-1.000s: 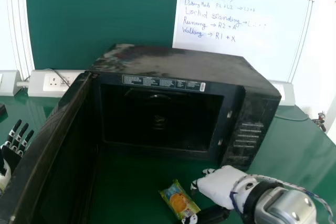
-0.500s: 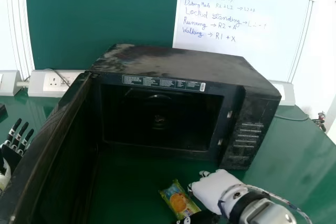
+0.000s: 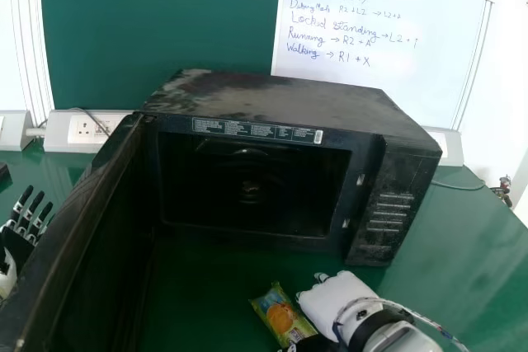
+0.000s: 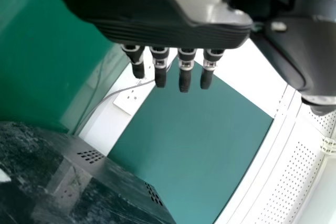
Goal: Put biscuit inside oven
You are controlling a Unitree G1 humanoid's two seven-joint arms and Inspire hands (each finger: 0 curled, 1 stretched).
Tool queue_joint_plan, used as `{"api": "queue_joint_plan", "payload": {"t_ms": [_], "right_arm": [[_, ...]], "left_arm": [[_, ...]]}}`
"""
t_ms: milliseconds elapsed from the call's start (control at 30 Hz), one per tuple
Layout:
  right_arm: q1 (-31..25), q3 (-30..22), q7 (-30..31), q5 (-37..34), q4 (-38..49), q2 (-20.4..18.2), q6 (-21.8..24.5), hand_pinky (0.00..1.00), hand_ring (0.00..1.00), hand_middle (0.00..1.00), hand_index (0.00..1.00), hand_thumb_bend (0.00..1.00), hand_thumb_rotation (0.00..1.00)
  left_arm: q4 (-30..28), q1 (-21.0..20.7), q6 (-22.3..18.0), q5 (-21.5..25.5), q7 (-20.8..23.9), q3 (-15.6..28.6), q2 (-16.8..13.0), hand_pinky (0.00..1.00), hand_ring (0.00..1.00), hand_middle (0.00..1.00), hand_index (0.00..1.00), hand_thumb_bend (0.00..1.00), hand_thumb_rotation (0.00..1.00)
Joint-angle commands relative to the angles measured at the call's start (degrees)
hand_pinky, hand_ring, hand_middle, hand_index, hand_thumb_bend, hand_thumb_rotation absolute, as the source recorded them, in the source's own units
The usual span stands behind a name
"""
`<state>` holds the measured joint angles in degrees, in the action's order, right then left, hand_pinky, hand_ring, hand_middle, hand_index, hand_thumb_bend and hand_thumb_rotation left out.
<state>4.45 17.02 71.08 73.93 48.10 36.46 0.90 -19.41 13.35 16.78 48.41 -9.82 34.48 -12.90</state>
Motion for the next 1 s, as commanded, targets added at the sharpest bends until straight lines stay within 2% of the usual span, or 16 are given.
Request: {"api": "queue_joint_plan", "payload": {"t_ms": [0, 167, 233, 333, 500, 600, 667, 767, 833, 900, 967], "right_arm": [[-0.74, -0.49, -1.11, 1.7, -1.03, -1.49, -0.93, 0.32, 0.47, 0.65, 0.8, 1.0, 0.51], [-1.7, -0.38, -1.02, 4.88, -2.31, -4.21, -2.2, 0.36, 0.52, 0.69, 0.81, 1.0, 0.49], [-2.14, -0.23, -1.23, 6.25, -3.37, -5.46, -2.34, 0.33, 0.47, 0.65, 0.81, 1.0, 0.47], [-2.19, -0.33, -1.19, 6.82, -4.79, -6.58, -2.73, 0.3, 0.44, 0.63, 0.8, 1.0, 0.44], [-1.87, 0.91, -1.86, 9.49, -7.94, -7.73, -4.29, 0.33, 0.48, 0.66, 0.81, 1.0, 0.45], [-2.21, 1.24, -2.6, 11.2, -9.11, -9.01, -4.21, 0.29, 0.43, 0.64, 0.81, 1.0, 0.44], [-2.79, 1.43, -3.78, 13.14, -9.77, -10.12, -3.73, 0.31, 0.45, 0.66, 0.81, 1.0, 0.43], [-4.5, 1.92, -6.63, 16.87, -10.7, -12.36, -2.63, 0.3, 0.43, 0.64, 0.78, 1.0, 0.43], [-6.03, 2.27, -9.75, 19.22, -11.64, -13.46, -2.05, 0.29, 0.42, 0.65, 0.79, 0.92, 0.42], [-6.98, 2.39, -11.9, 20.62, -12.64, -14.22, -1.72, 0.31, 0.46, 0.66, 0.79, 0.78, 0.39], [-7.48, 2.31, -13.14, 21.54, -13.44, -15.09, -1.25, 0.34, 0.49, 0.68, 0.81, 0.73, 0.4]], "left_arm": [[-0.54, 0.04, 0.57, 0.49, 0.37, 0.24, -0.45, 0.87, 0.93, 0.96, 1.0, 0.88, 0.44], [-0.95, 0.01, 0.73, 0.26, 0.96, 0.17, -0.37, 0.87, 0.92, 0.95, 0.99, 0.87, 0.44], [-0.96, 0.0, 0.63, 0.05, 0.84, 0.09, -0.48, 0.87, 0.92, 0.95, 0.99, 0.86, 0.45], [-0.88, -0.11, 0.76, 0.35, 0.89, 0.16, -0.46, 0.87, 0.93, 0.95, 0.99, 0.87, 0.45], [-0.94, -0.51, 1.22, 1.11, 1.61, 0.26, -0.2, 0.86, 0.93, 0.95, 0.98, 0.85, 0.44], [-1.02, -0.64, 1.27, 0.88, 2.02, 0.13, -0.13, 0.86, 0.92, 0.94, 0.98, 0.85, 0.43], [-1.22, -0.59, 1.23, 0.68, 2.16, -0.01, -0.12, 0.86, 0.92, 0.94, 0.97, 0.85, 0.43], [-1.36, -0.57, 1.14, 0.65, 2.14, -0.12, -0.11, 0.86, 0.92, 0.94, 0.97, 0.84, 0.44], [-1.44, -0.44, 0.76, 0.15, 1.63, -0.32, -0.22, 0.86, 0.92, 0.94, 0.98, 0.84, 0.45], [-1.28, -0.42, 0.44, -0.15, 1.18, -0.41, -0.25, 0.87, 0.93, 0.95, 0.99, 0.83, 0.46], [-1.54, -0.48, 0.86, 0.08, 1.95, -0.37, -0.04, 0.87, 0.93, 0.95, 0.98, 0.85, 0.45]]}}
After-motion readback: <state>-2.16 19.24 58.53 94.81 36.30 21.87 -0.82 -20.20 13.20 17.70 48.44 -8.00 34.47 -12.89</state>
